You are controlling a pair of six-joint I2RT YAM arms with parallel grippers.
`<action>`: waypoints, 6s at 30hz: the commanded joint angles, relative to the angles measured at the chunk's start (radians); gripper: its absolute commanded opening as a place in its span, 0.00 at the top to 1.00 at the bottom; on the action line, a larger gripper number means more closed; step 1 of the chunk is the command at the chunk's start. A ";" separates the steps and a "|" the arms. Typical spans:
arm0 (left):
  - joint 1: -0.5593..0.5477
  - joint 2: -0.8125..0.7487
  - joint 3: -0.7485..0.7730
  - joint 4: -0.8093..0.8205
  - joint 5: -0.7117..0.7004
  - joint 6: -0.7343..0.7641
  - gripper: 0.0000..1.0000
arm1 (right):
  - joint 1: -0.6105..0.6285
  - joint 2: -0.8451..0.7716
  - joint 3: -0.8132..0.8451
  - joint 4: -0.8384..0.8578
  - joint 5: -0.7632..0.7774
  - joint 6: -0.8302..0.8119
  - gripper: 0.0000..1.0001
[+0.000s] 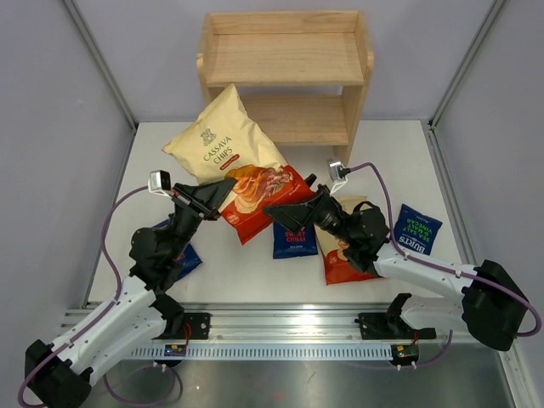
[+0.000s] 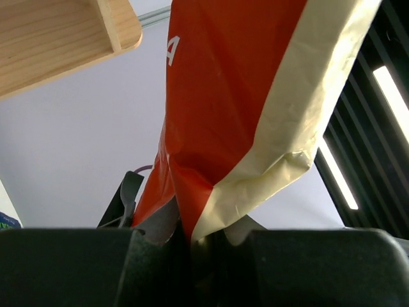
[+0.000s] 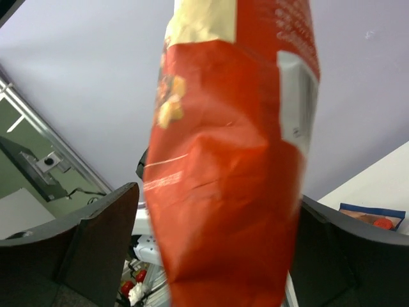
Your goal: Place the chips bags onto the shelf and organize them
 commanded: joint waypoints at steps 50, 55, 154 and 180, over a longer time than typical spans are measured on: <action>-0.003 -0.475 0.424 -1.501 -0.561 1.077 0.01 | -0.195 0.428 0.429 -0.461 0.615 0.364 0.79; -0.001 -0.484 0.422 -1.515 -0.558 1.080 0.01 | -0.195 0.596 0.654 -0.535 0.665 0.412 0.80; -0.003 -0.224 0.229 -1.093 -0.034 0.892 0.01 | -0.270 0.181 0.705 -1.434 0.411 -0.290 0.00; -0.325 1.022 0.554 -0.485 0.043 0.454 0.15 | -0.361 -0.718 0.262 -1.845 0.405 -0.306 0.01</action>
